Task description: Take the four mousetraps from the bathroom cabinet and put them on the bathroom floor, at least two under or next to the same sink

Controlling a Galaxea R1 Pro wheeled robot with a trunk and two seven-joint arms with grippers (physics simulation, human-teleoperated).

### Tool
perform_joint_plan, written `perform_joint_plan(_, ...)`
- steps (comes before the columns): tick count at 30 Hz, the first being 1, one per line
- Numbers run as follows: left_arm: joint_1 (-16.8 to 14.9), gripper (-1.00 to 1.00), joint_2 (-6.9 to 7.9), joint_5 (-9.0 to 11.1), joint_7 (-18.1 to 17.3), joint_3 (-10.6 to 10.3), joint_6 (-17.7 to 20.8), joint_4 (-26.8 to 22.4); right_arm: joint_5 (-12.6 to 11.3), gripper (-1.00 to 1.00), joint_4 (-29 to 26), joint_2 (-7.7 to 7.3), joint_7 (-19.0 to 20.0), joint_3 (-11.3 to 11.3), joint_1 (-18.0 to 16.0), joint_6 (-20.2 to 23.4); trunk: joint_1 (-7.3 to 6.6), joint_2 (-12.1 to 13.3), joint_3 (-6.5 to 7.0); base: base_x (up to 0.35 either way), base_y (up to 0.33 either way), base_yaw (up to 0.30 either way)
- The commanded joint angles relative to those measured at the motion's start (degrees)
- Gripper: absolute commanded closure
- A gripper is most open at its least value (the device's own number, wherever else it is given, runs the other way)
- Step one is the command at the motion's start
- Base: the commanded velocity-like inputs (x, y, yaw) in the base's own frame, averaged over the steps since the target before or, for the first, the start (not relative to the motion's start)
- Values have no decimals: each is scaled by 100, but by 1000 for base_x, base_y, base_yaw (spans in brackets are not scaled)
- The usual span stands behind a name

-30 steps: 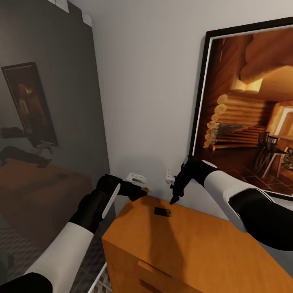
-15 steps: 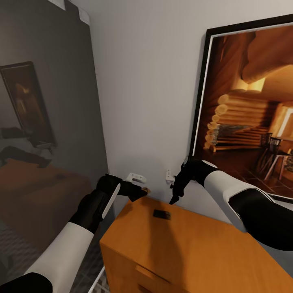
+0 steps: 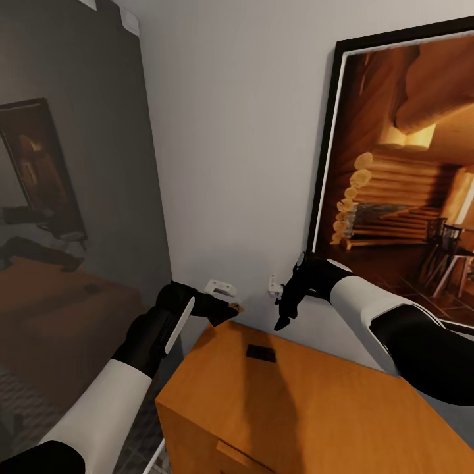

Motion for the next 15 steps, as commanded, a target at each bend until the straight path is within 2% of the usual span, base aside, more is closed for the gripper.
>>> perform_joint_plan(1, -2, 100, 0, -19, -19, 0, 21, -3, 40, -100, -8, 2, 27, -37, 1, 61, 2, -4, -3, 2, 0, 0)
perform_joint_plan(15, -2, 100, 0, -19, -19, 0, 24, -3, -26, -100, -11, 2, 28, -38, 1, 57, 2, -4, -3, 0, 0, 0)
